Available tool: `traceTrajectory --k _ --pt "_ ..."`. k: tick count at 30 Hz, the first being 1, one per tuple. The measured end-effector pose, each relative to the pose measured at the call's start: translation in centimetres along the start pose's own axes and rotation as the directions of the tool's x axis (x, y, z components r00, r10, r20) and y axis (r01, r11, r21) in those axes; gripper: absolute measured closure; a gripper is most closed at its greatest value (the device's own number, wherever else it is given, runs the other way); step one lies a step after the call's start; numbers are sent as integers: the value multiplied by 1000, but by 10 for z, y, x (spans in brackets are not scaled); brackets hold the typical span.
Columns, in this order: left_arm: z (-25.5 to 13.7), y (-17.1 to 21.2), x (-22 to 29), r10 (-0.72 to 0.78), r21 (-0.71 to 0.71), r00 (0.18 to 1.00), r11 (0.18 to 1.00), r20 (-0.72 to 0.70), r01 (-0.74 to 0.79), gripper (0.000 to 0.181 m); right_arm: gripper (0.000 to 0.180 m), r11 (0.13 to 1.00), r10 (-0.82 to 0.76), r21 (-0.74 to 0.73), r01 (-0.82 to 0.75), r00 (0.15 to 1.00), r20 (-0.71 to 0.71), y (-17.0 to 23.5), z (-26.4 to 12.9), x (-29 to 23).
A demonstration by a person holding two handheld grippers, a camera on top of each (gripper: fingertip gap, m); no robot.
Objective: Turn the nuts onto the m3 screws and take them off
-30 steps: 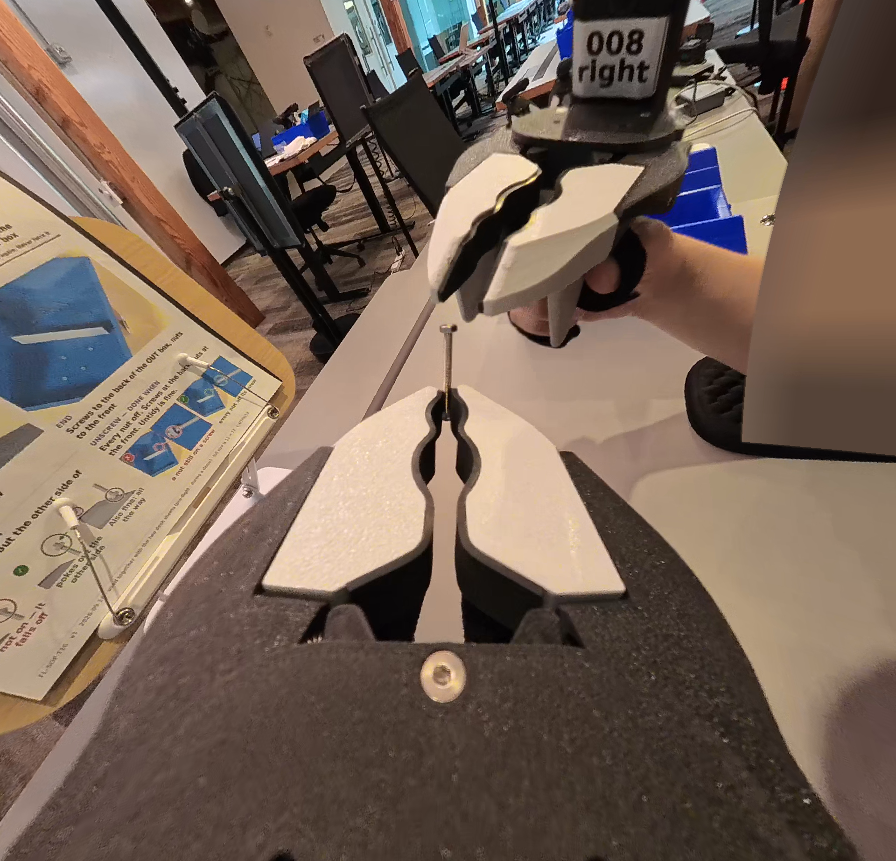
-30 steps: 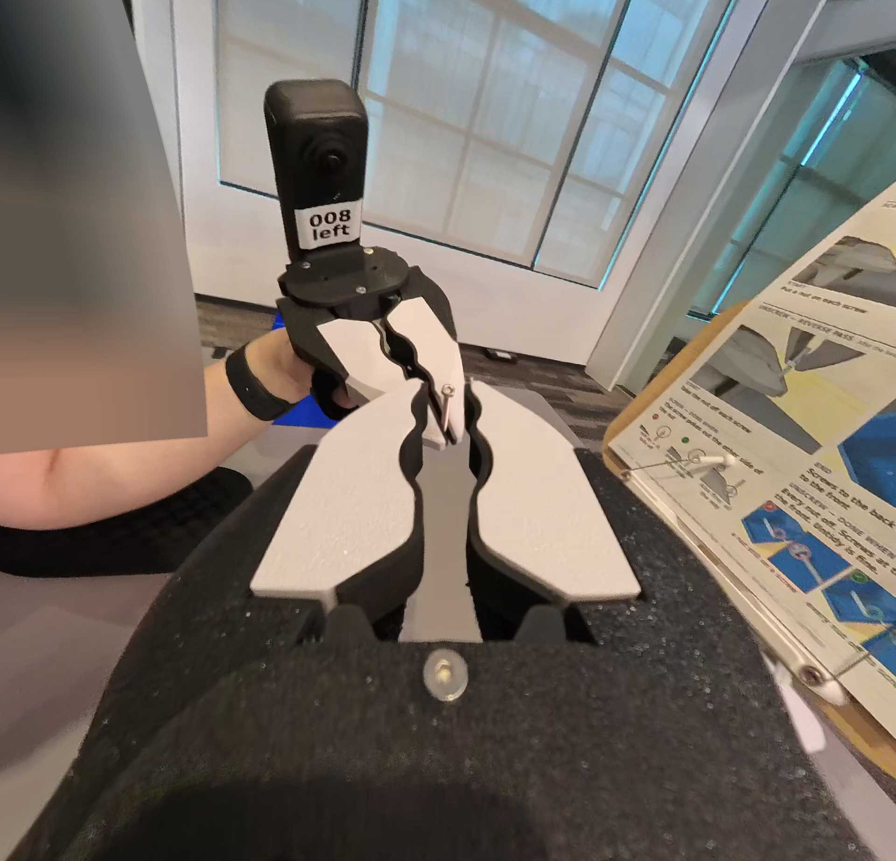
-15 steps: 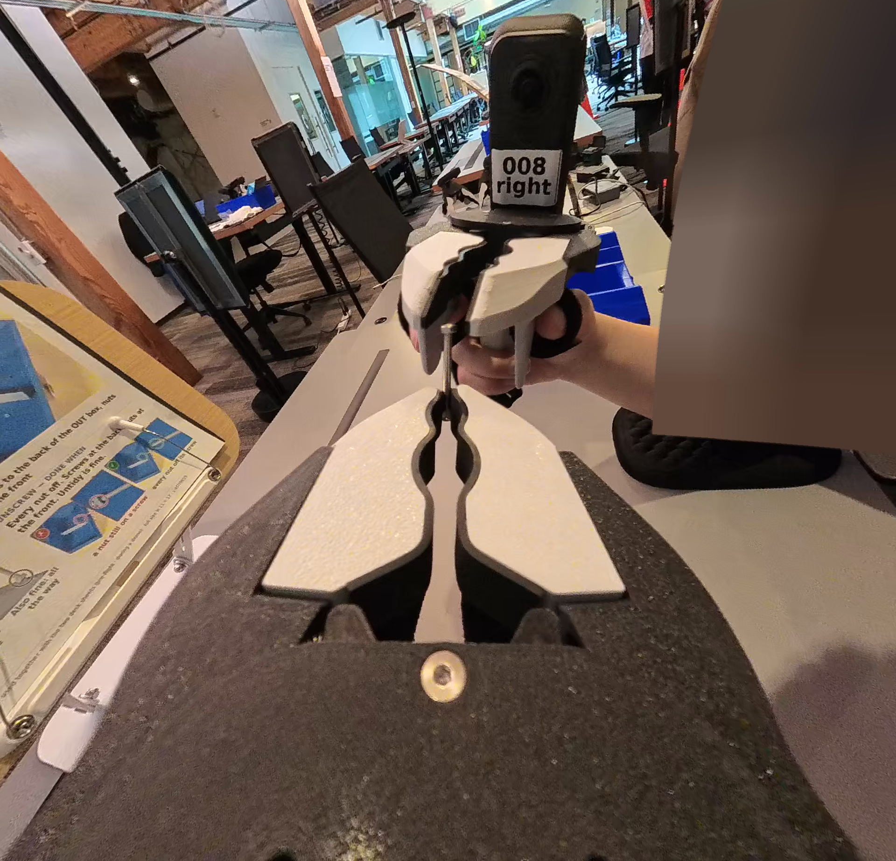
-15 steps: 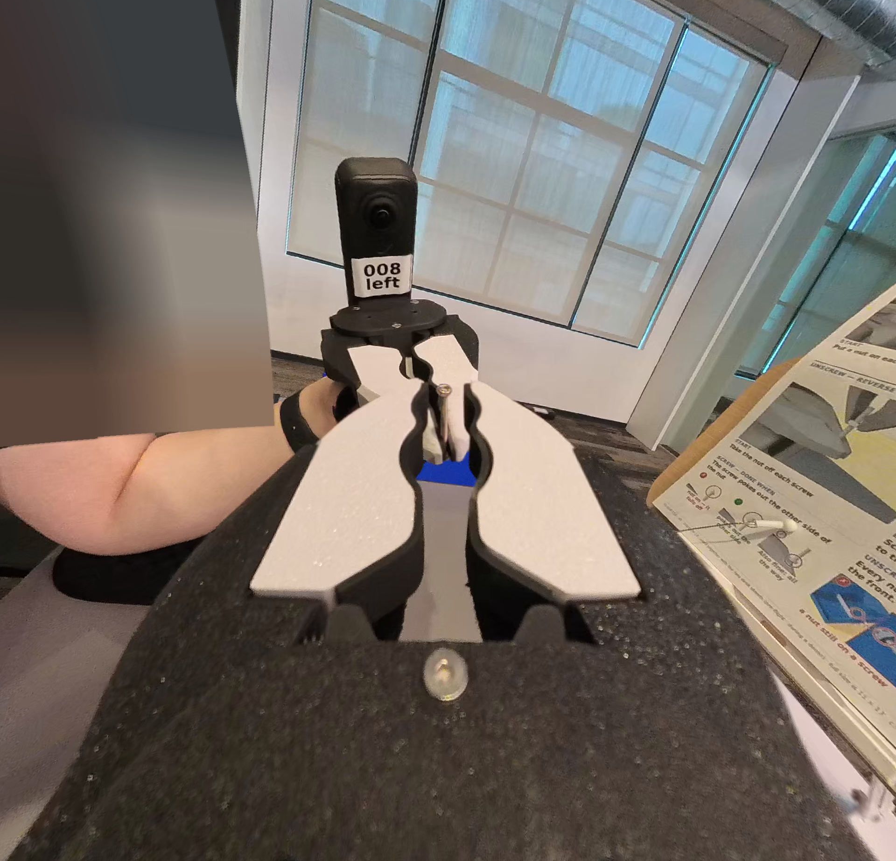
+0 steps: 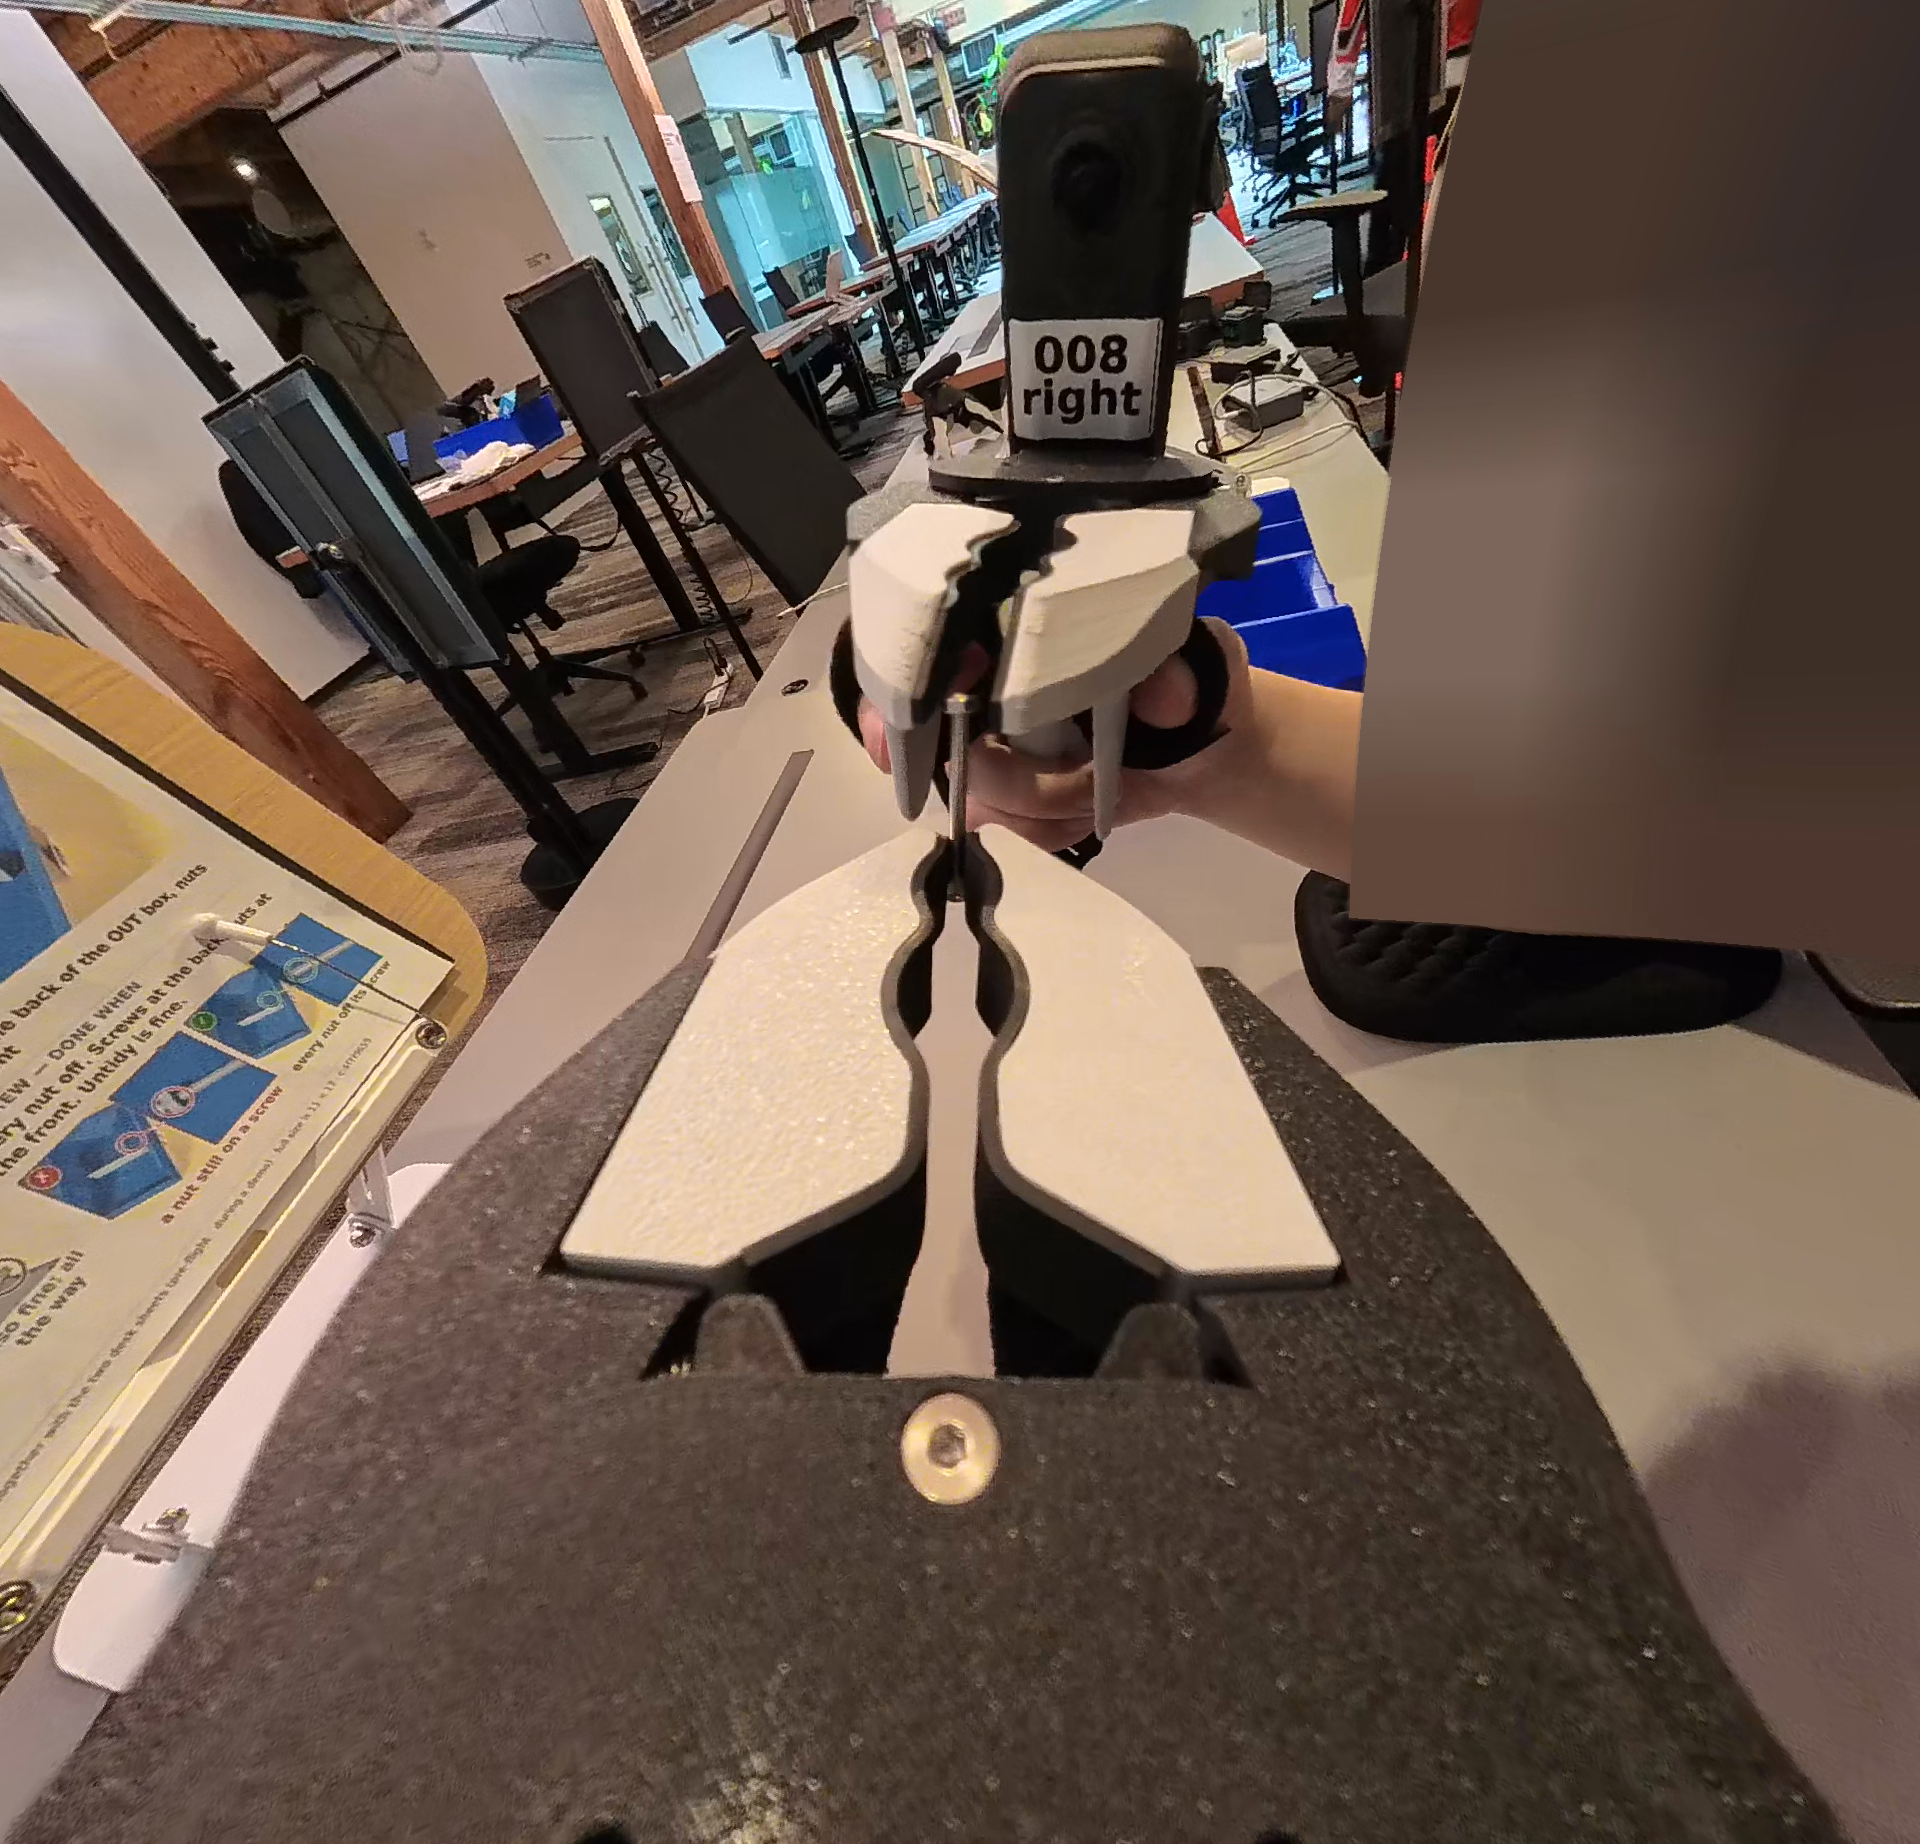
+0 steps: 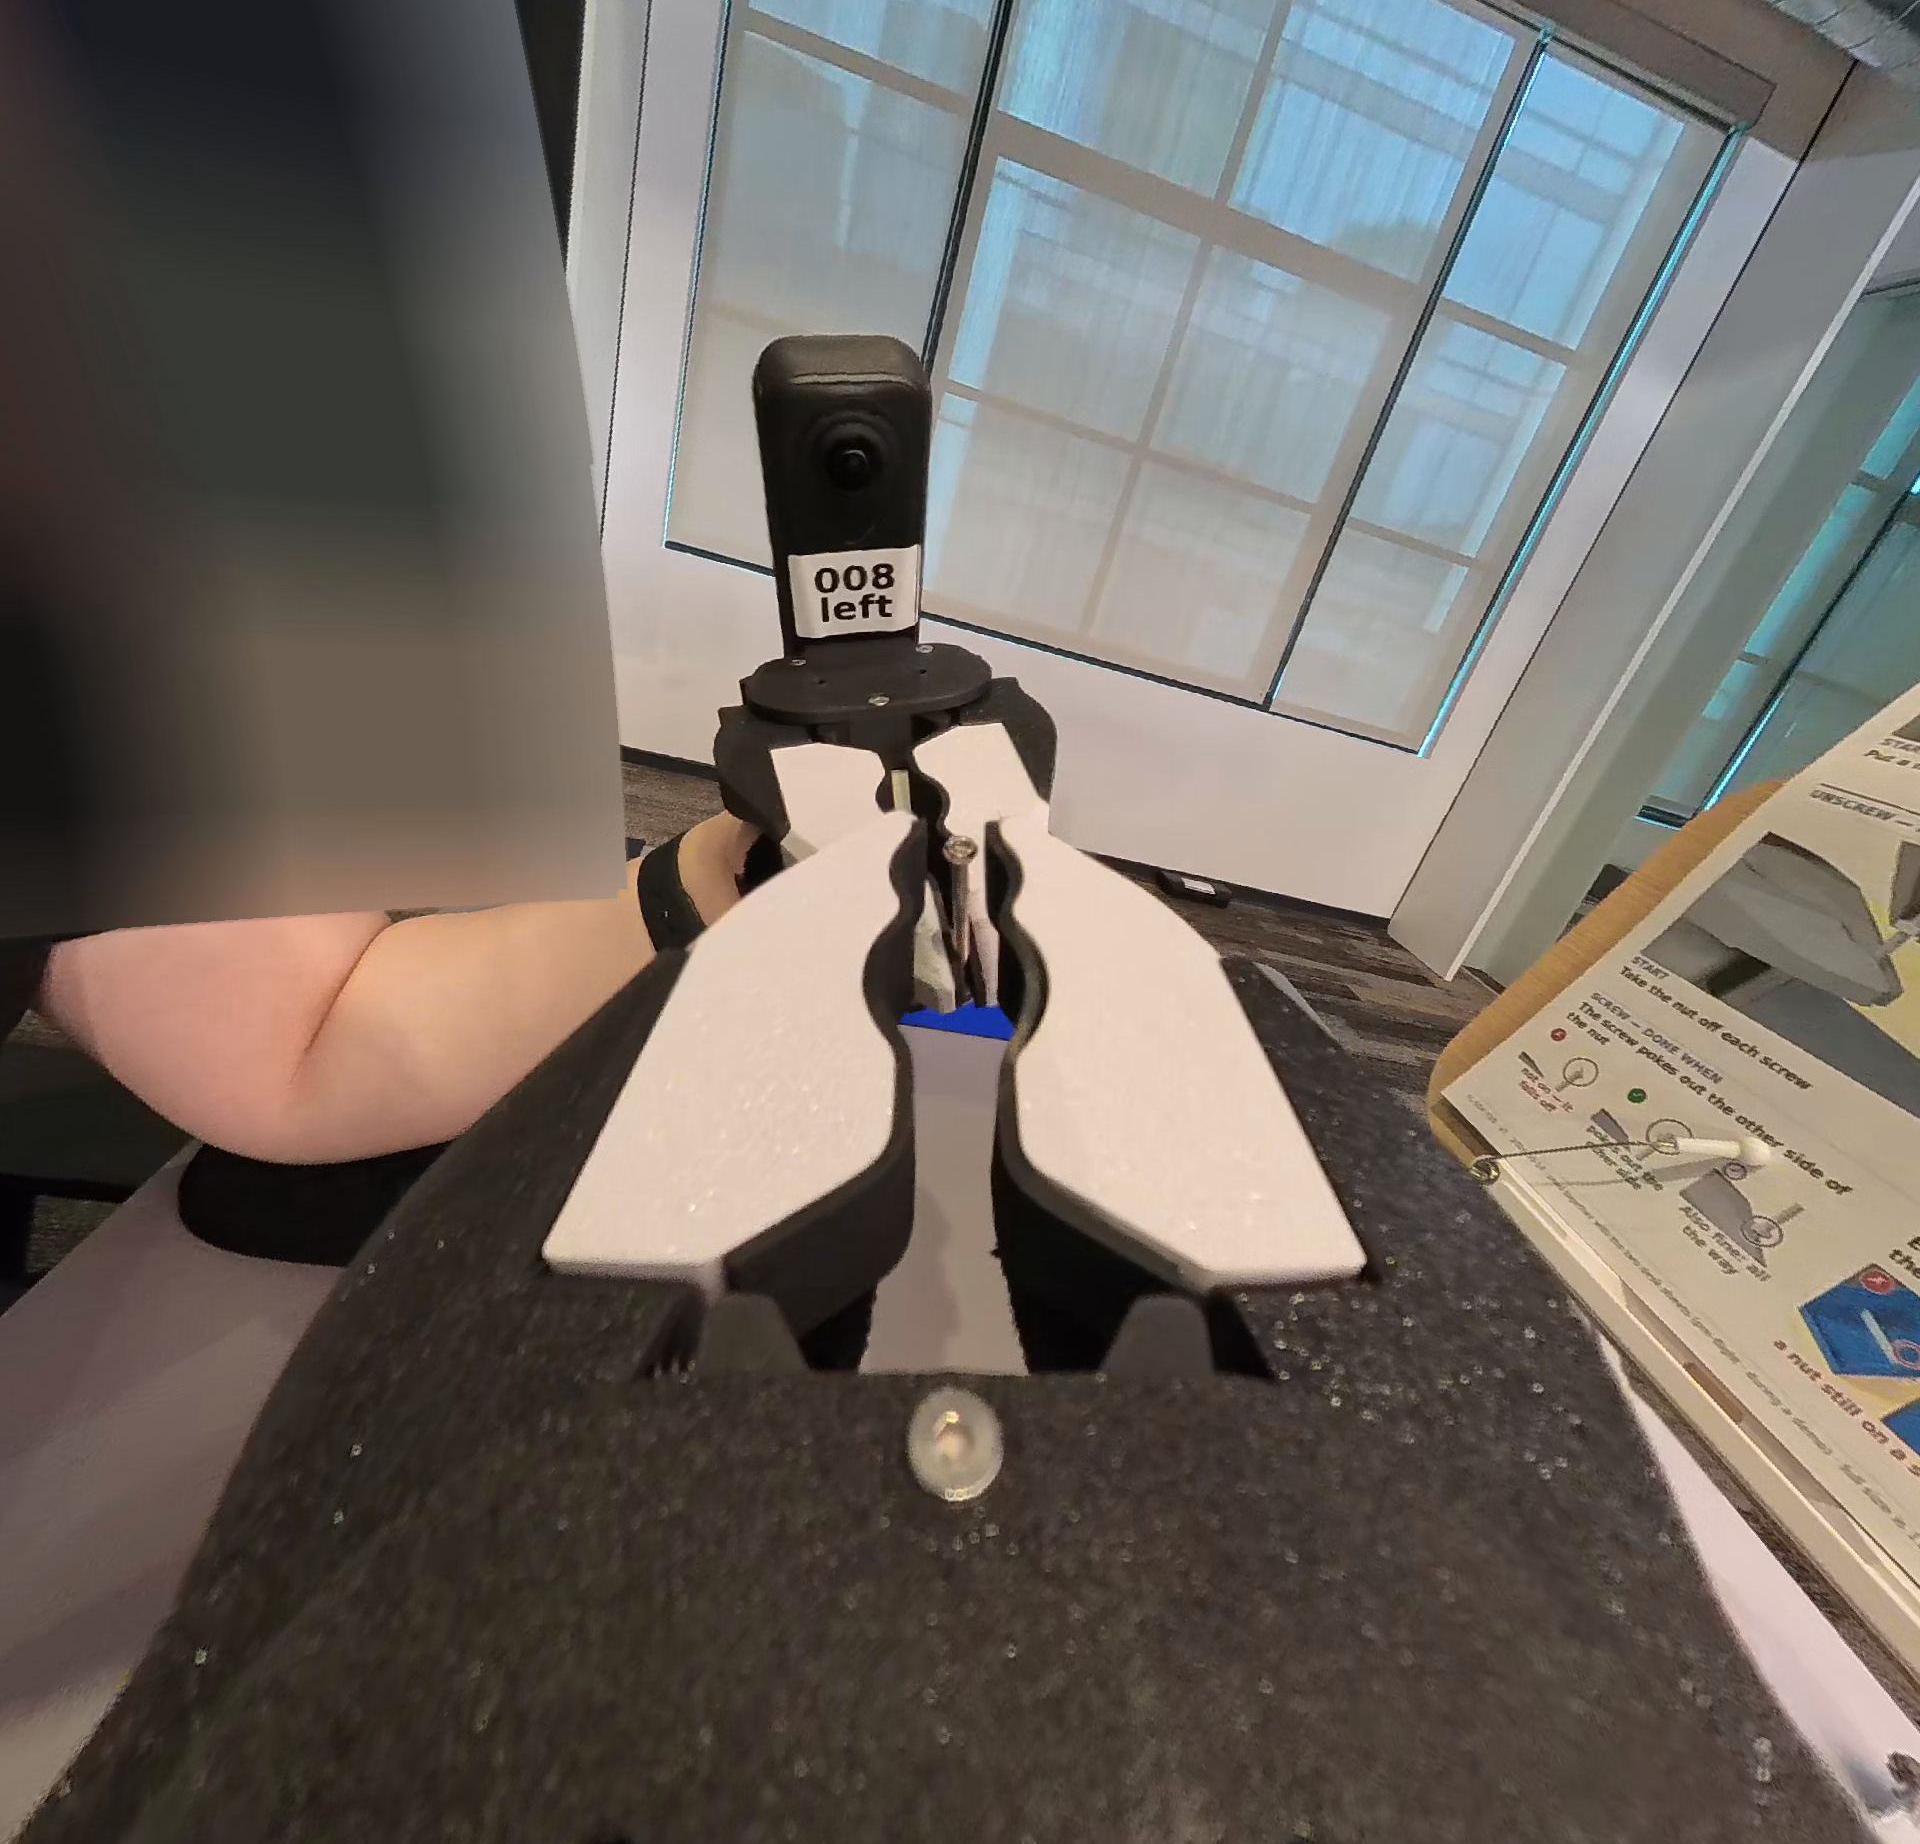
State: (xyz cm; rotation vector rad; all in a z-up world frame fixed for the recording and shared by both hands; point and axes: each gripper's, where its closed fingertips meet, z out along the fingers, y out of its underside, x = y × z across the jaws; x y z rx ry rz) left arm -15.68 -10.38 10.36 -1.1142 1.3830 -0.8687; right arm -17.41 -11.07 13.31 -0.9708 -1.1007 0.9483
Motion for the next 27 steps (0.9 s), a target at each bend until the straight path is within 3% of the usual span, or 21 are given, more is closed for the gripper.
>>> traceTrajectory --k 18,23,27 --pt "0 -4 4 6 8 1000 1000 -19 -6 179 175 1000 -18 8 18 1000 17 -2 -1 -4" --pt "0 0 2 54 -42 998 998 22 -53 179 174 993 -85 -86 82 996 -23 3 -2 -3" --pt "-1 1 22 75 -56 993 995 -89 -80 179 174 977 -169 -117 178 982 83 4 -4 -24"
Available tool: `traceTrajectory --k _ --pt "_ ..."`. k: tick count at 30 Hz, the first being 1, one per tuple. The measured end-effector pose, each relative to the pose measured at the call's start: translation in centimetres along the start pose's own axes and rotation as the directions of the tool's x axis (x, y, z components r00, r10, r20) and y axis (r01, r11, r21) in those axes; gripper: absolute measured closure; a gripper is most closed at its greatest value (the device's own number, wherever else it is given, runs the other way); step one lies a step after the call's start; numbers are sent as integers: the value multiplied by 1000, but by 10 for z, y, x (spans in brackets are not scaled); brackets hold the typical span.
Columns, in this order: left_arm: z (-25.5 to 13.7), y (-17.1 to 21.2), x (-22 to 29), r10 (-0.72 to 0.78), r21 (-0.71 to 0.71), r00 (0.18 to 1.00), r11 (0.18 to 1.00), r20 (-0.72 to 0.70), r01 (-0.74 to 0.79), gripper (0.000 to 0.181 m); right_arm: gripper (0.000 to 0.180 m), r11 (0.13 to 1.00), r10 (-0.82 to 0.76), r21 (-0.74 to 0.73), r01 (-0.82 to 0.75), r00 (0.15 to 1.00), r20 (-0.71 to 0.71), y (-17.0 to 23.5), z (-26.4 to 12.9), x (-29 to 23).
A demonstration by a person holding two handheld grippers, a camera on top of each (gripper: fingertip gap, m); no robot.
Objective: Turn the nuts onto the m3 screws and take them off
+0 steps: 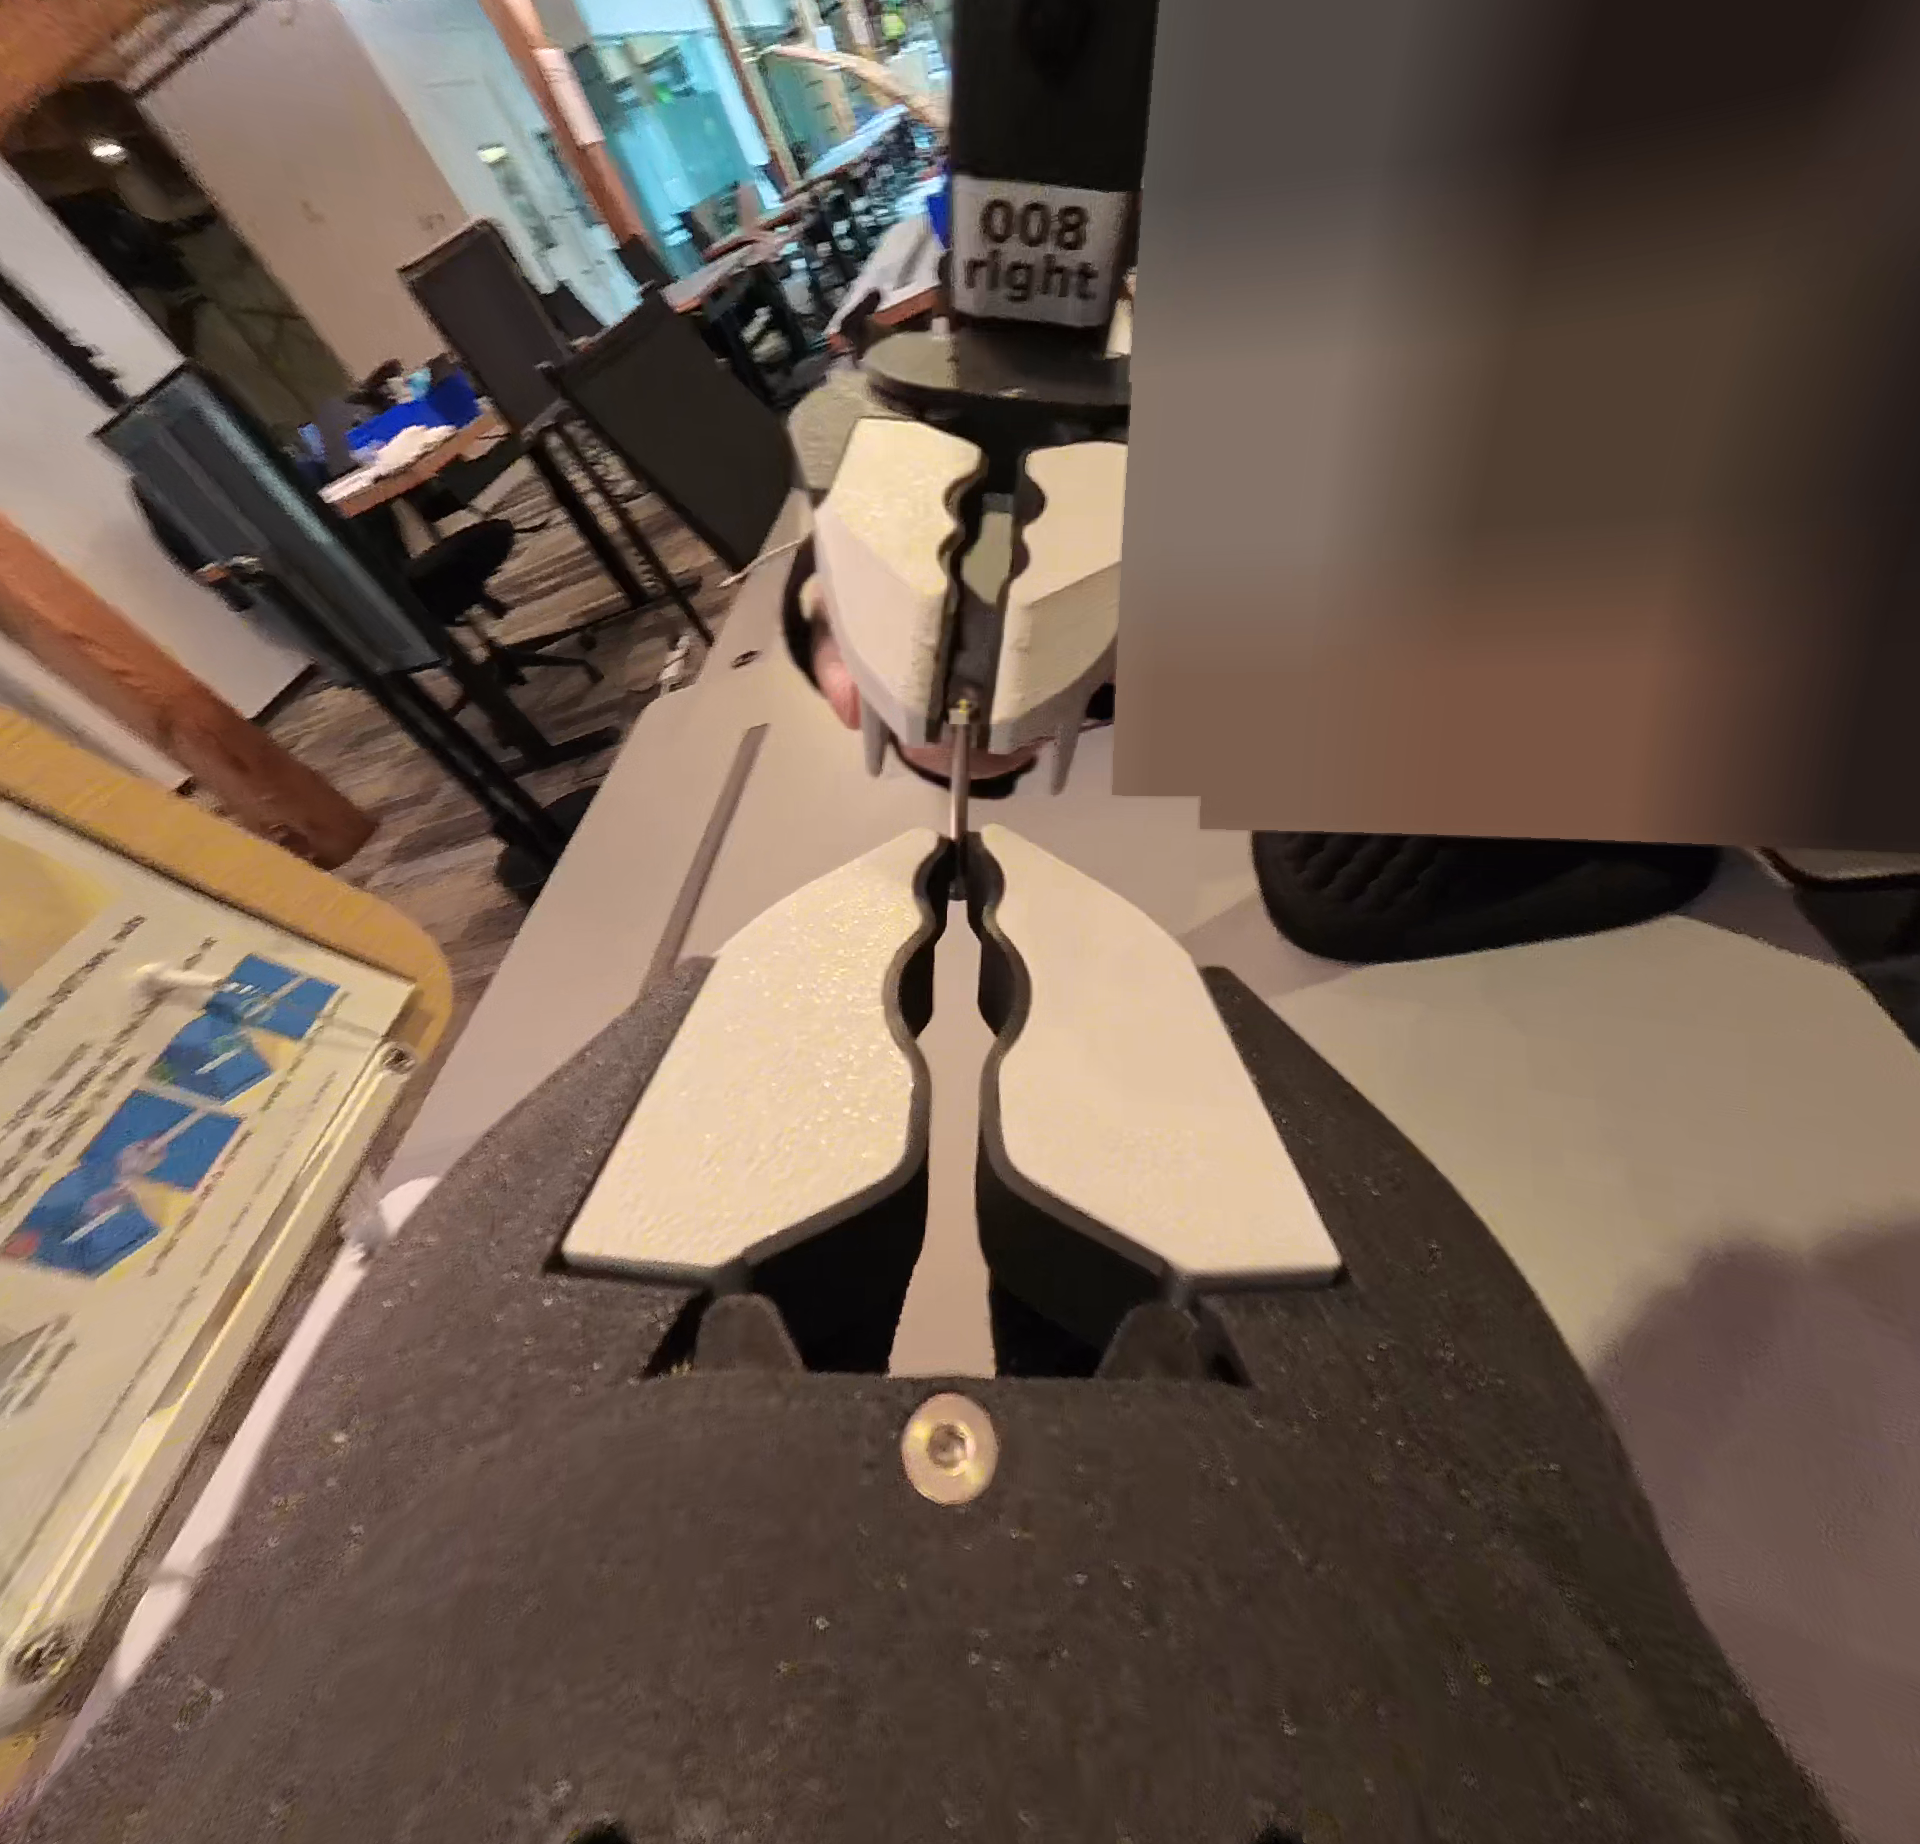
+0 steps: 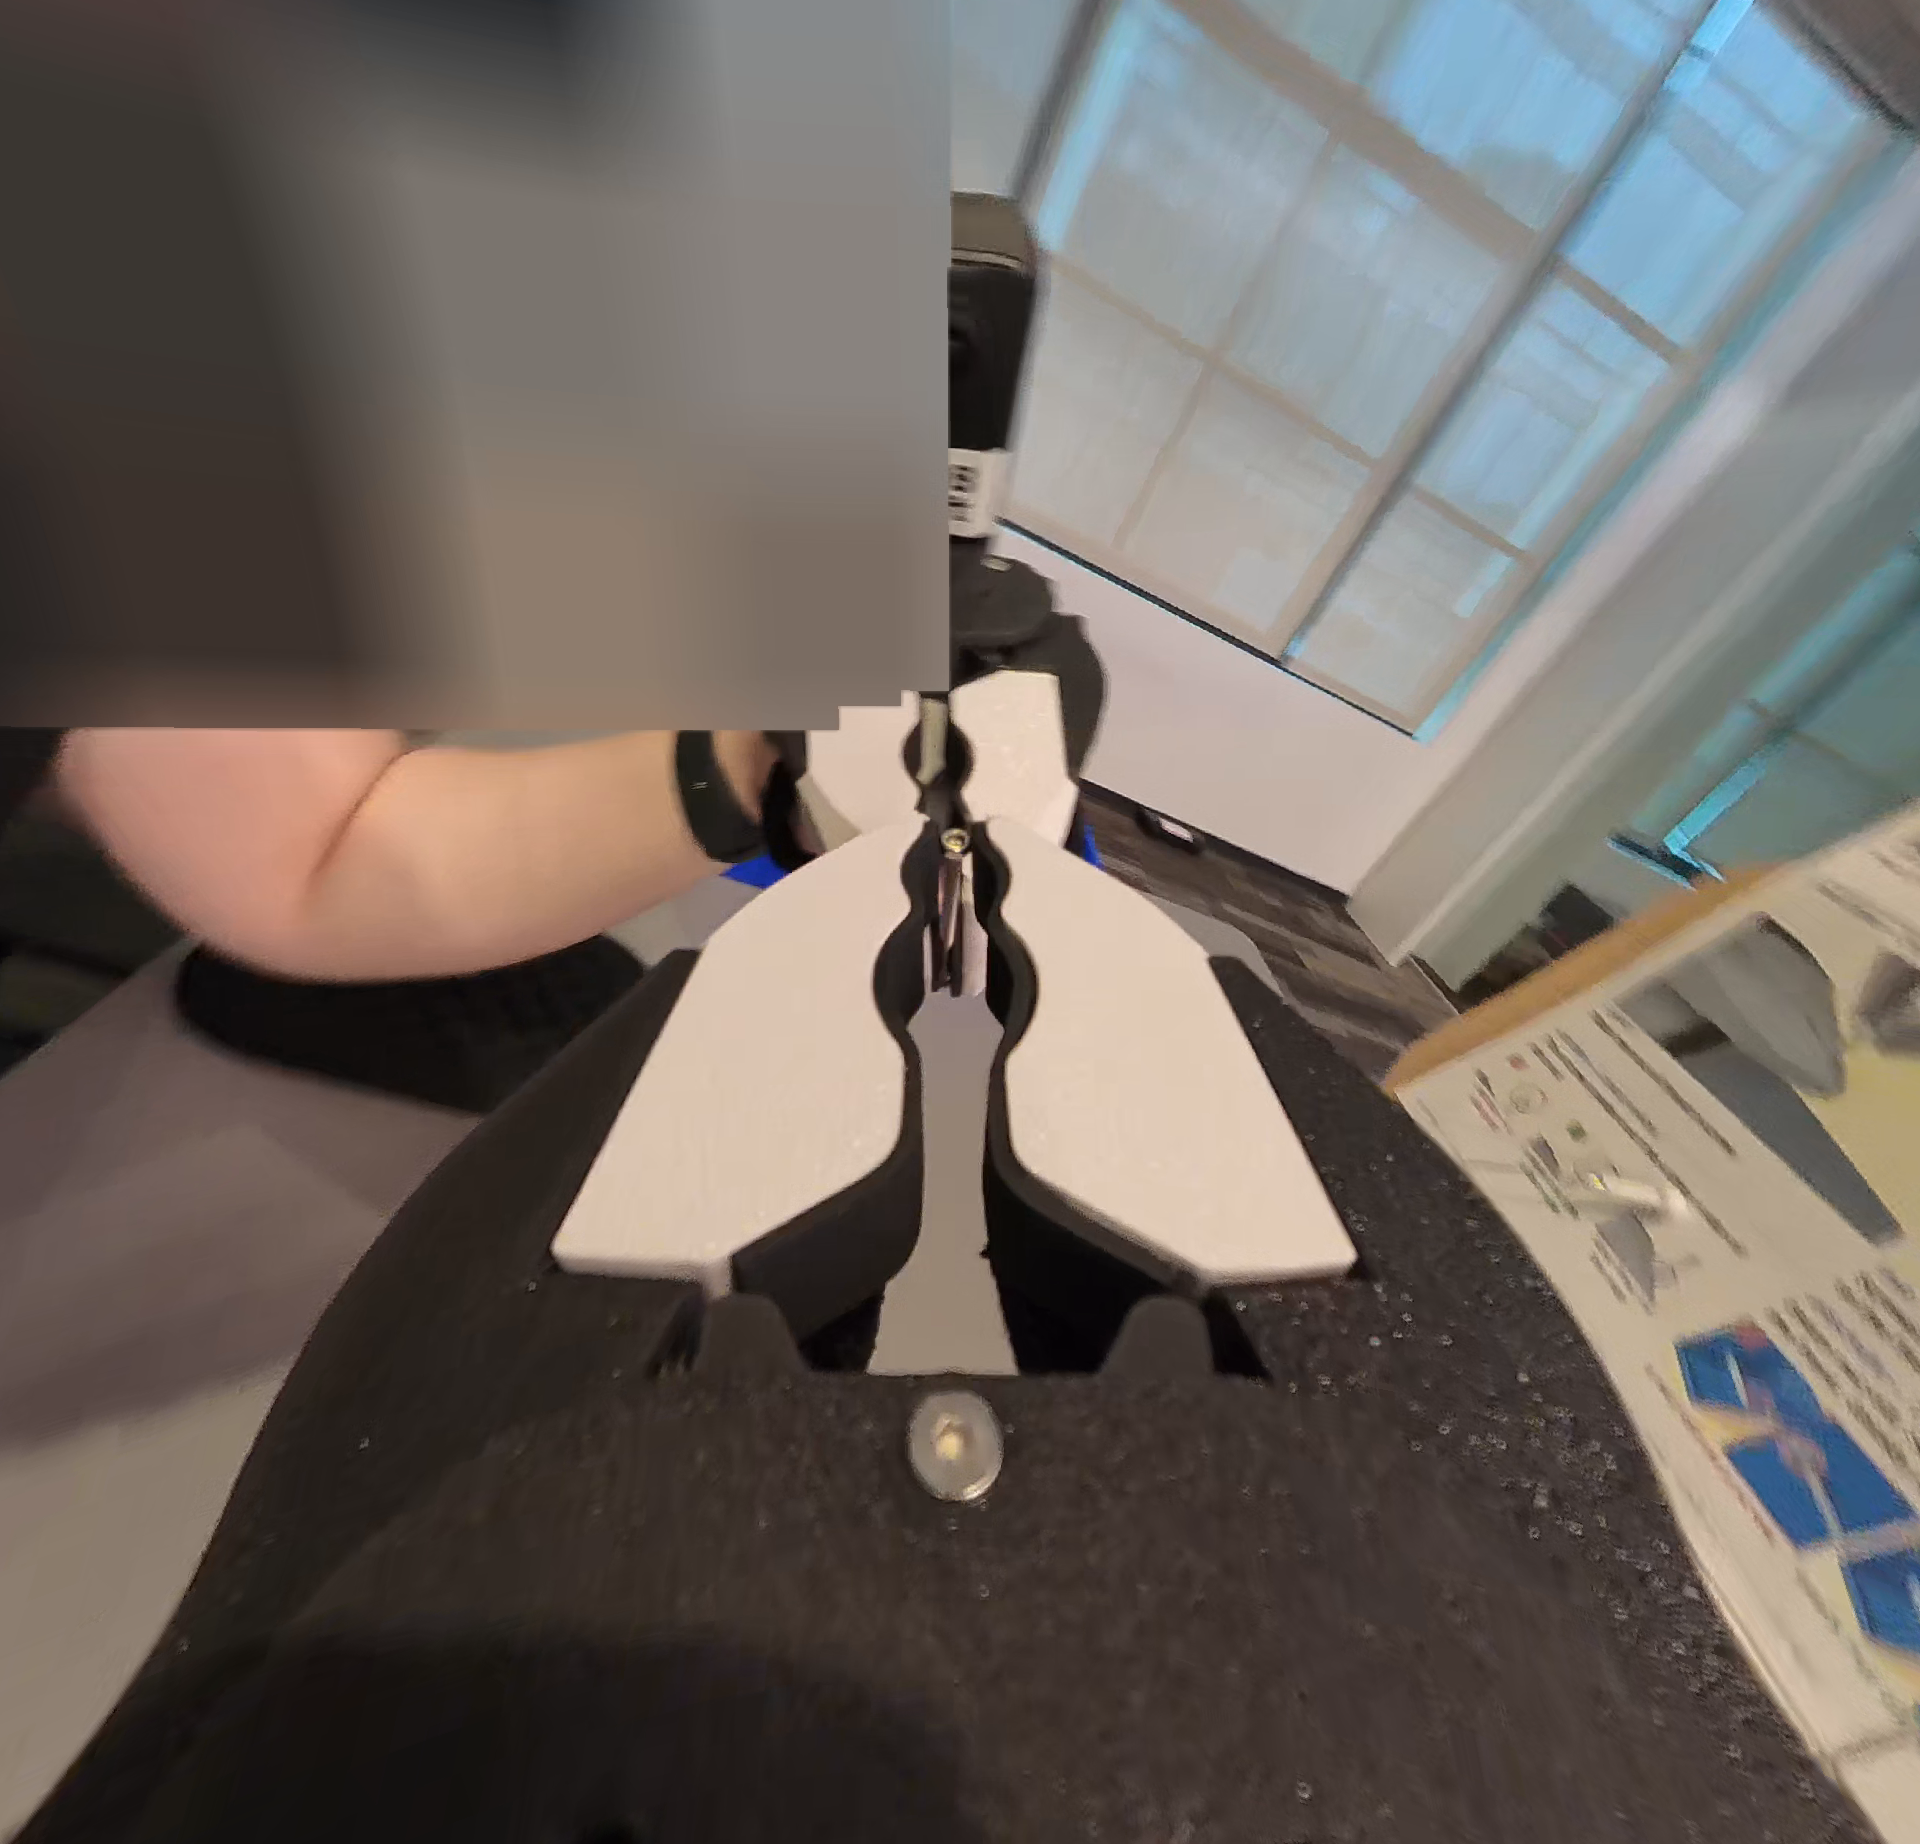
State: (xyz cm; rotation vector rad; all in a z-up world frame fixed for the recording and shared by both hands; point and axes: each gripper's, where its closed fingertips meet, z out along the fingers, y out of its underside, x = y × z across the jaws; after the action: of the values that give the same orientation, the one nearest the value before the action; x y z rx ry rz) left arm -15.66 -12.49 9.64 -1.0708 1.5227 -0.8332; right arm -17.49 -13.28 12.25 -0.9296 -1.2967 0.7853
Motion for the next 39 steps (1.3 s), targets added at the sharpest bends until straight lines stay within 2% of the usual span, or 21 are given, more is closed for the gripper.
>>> traceTrajectory --k 3,9,20,28,33,39 --pt "0 0 8 -11 1 998 1000 -56 11 179 174 1000 -7 -11 8 999 40 0 0 -7" --pt "-1 4 0 -20 -18 1000 1000 -14 19 179 174 998 -20 -57 19 1000 -15 5 1 0" --pt "-4 -6 -34 -3 -27 967 1000 253 11 179 174 998 63 14 -62 965 -254 -4 4 34" --pt "-8 -11 -49 23 -70 913 998 407 6 179 175 999 53 24 -47 902 -429 -10 6 48" --pt "-7 -13 -48 8 -54 916 998 401 15 179 174 999 40 24 -33 898 -439 -12 7 47" --pt "-6 -15 -43 -18 -22 933 999 359 28 179 166 999 -10 24 23 906 -424 -18 2 45"
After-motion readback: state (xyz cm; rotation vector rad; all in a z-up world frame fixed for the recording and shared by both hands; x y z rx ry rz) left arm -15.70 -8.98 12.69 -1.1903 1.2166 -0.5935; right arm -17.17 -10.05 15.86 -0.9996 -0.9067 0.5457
